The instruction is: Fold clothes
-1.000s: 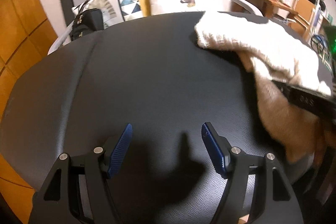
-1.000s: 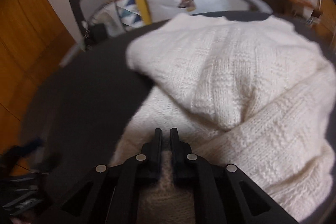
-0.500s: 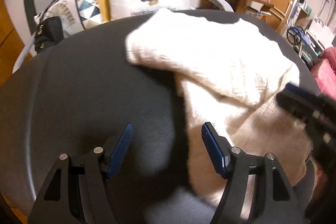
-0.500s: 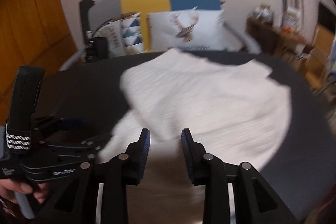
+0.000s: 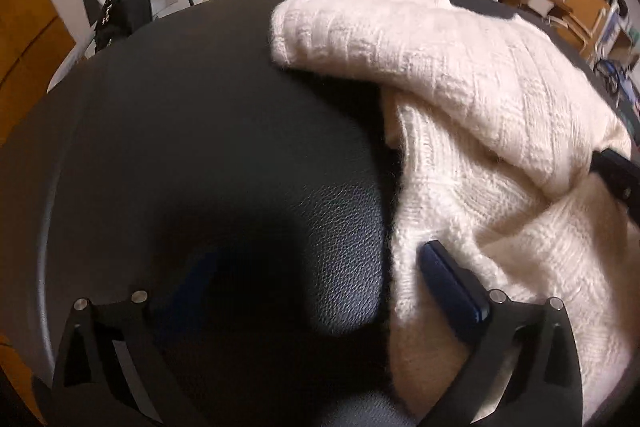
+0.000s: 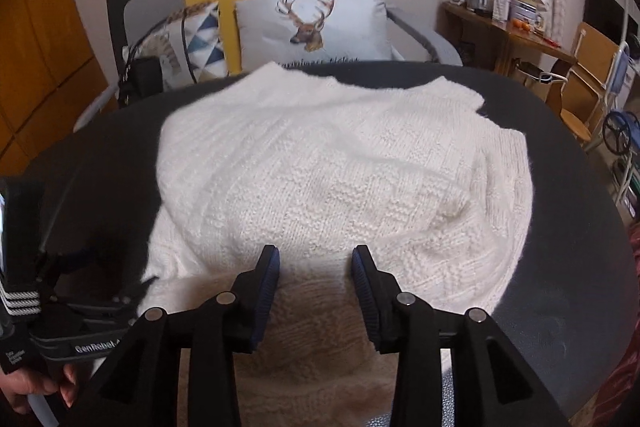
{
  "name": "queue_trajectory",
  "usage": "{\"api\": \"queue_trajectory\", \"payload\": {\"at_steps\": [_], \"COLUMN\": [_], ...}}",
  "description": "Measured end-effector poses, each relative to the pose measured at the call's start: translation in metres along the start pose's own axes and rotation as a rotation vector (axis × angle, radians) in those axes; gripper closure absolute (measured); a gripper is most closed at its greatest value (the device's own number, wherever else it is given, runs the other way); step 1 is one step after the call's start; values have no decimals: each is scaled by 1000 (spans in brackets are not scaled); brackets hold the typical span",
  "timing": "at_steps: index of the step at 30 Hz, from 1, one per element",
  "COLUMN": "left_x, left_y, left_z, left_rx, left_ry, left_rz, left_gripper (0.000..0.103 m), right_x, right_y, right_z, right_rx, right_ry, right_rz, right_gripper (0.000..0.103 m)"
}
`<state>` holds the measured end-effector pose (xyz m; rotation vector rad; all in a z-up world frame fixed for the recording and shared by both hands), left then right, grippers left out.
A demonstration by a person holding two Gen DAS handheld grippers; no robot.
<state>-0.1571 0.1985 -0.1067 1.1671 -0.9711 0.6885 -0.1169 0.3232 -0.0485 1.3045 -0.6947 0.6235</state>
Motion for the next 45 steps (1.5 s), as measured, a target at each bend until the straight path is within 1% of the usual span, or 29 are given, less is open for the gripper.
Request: {"api": "queue_trajectory", "payload": {"at_steps": [3, 4, 6, 7, 10, 13, 15, 16, 17, 18, 19, 20, 21, 22, 23, 26, 27, 29, 30, 32, 34, 35, 36, 37, 38, 39, 40, 42, 45], "left_x": [7, 8, 8, 7, 7, 5, 7, 8, 11, 16, 20, 24, 29, 32, 33, 41, 45, 48, 49, 53, 45, 49, 52, 54, 56, 59, 60, 56, 52], "left_y": [-8, -12, -17, -18, -16, -15, -12, -12, -11, -11, -11, -11, -11, -13, -17, -25, -28, -27, -24, -18, -16, -17, -19, -22, -26, -29, -33, -38, -36], "left_z": [8, 10, 10, 9, 7, 6, 3, 2, -3, -9, -16, -23, -29, -32, -29, -16, -12, 0, 3, 5, 18, 17, 17, 18, 18, 19, 18, 17, 9], "left_rx": [23, 38, 60, 63, 60, 103, 63, 46, 17, -18, -53, -89, -124, -144, -145, -104, -85, -53, -40, -13, 38, 76, 109, 140, 170, 200, 209, 187, 176], "left_ry": [-1, -5, -3, 6, 16, -23, -46, -61, -82, -106, -130, -155, -179, -182, -190, -264, -290, -315, -343, -431, -513, -572, -613, -643, -673, -703, -714, -671, -638], "left_rz": [19, 27, 34, 30, 33, 52, 22, 8, -6, -21, -35, -50, -64, -77, -89, -99, -100, -95, -89, -67, -41, -25, -15, -8, -1, 7, 13, 26, 22], "left_gripper": [0, 0, 0, 0, 0, 0, 1, 6, 21, 33, 67, 93, 95, 95, 97, 98, 99, 99, 99, 98, 94, 86, 77, 52, 30, 26, 23, 23, 23], "right_x": [14, 13, 2, -5, -30, -32, -33, -32, -32, -31, -29, -28, -27, -27, -26, -24, -23, -21, -20, -19, -20, -20, -20, -20, -20, -20, -20, -19, -14], "right_y": [13, 13, 10, 7, 0, 1, -1, -2, -4, -7, -8, -9, -10, -10, -10, -10, -10, -9, -8, -8, -8, -7, -7, -7, -7, -6, -6, -5, -5], "right_z": [18, 25, 38, 42, 46, 43, 39, 36, 33, 31, 31, 31, 31, 32, 32, 33, 33, 32, 31, 32, 33, 33, 33, 32, 32, 32, 32, 32, 30], "right_rx": [91, 134, 218, 259, 361, 332, 269, 234, 198, 173, 155, 135, 126, 124, 123, 114, 110, 85, 71, 53, 53, 51, 46, 41, 37, 32, 29, 28, 9], "right_ry": [33, 39, 43, 25, -75, -96, -80, -65, -48, -35, -28, -20, -19, -24, -28, -41, -45, -43, -37, -22, -10, -6, 0, 4, 8, 12, 14, 14, 14], "right_rz": [-66, -56, -2, 23, 80, 65, 58, 54, 49, 43, 38, 32, 27, 22, 18, 1, -5, -11, -12, -14, -10, -4, 2, 8, 13, 16, 20, 23, 24], "right_gripper": [63, 60, 57, 57, 55, 54, 55, 57, 59, 60, 61, 62, 63, 63, 63, 63, 63, 63, 62, 60, 57, 57, 57, 57, 57, 56, 56, 56, 57]}}
Point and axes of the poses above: each gripper's, at about its wrist camera, not at the fingertips, and x roughly against the way its jaws point, z to its left, y to its top, the point moved 10 cm from there along -x, roughly the way its jaws point, and after that the axes turned 1 degree about -x, right-handed, at the moved point
